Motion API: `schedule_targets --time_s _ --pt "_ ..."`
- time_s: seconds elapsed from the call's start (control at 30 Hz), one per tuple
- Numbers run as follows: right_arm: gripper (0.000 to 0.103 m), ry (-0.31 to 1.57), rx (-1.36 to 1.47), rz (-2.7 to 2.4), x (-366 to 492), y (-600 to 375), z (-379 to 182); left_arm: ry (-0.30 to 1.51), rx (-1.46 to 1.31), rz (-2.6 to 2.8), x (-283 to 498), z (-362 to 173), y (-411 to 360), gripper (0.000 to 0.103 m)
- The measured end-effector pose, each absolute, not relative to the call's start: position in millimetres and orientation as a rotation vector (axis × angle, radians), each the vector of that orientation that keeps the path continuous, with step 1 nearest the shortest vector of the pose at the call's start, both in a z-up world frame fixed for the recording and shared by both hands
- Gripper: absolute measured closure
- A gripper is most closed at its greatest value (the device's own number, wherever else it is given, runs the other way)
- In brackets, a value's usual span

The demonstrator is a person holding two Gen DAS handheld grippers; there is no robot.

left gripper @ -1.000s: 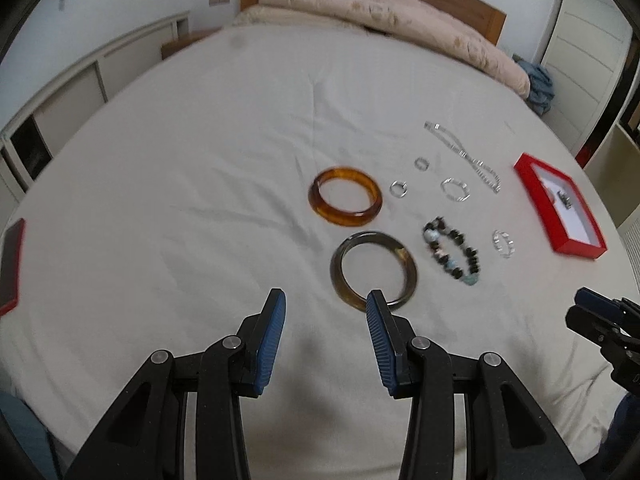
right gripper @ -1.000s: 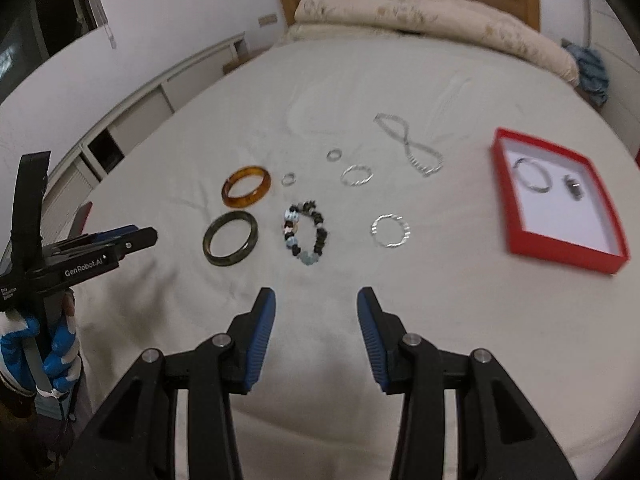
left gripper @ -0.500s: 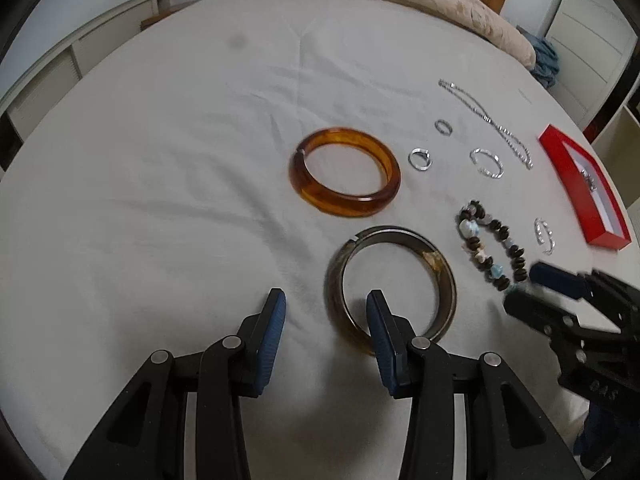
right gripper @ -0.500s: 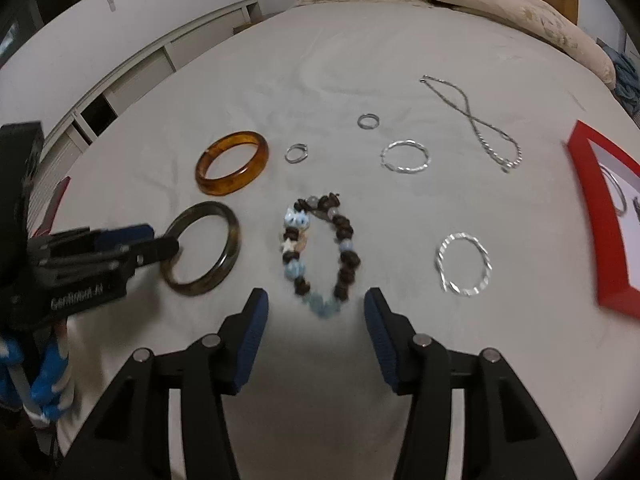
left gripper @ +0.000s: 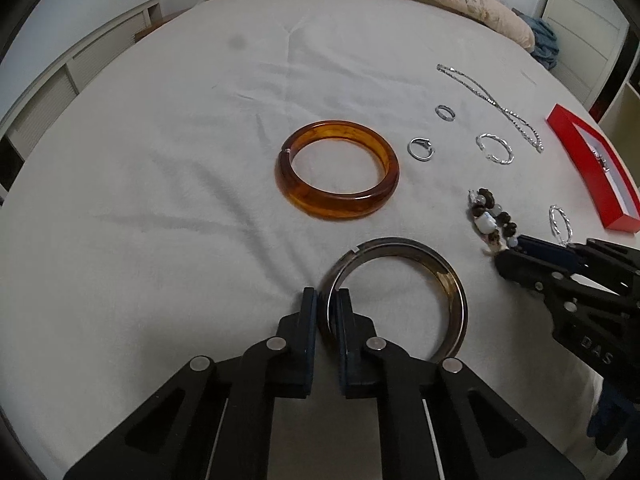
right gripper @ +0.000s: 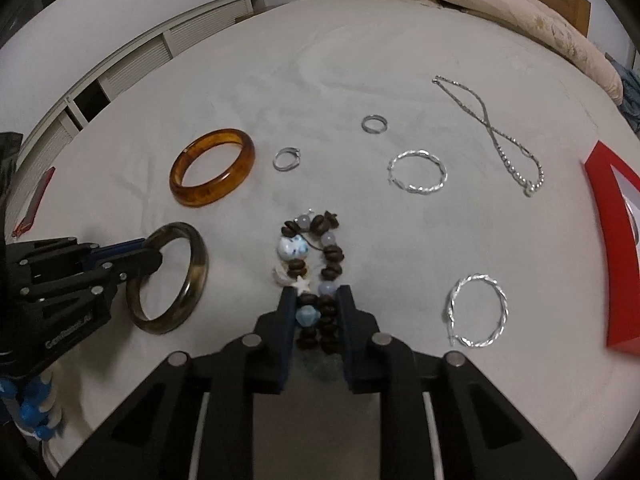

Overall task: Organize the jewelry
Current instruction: 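Grasp the dark bangle with left gripper while right gripper grasps the beaded bracelet, then carry dark bangle and beaded bracelet into the red box and release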

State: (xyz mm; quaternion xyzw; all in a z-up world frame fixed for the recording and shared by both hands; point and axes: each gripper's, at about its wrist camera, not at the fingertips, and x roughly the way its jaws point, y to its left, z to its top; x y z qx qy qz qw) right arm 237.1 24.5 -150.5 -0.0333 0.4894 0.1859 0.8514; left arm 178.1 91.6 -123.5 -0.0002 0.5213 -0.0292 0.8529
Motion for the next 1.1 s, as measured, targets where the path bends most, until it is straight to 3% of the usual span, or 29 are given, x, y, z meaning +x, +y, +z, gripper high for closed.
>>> schedule_targets --time_s 0.57,1.1 --pt "0.086 0.911 0.052 0.390 156 -38 -75 1.013 -0.040 -0.011 123 -64 89 0.095" --pt "0.086 0.776 0.125 0.186 122 -193 -22 0.983 0.013 -0.150 148 -32 -36 0.095"
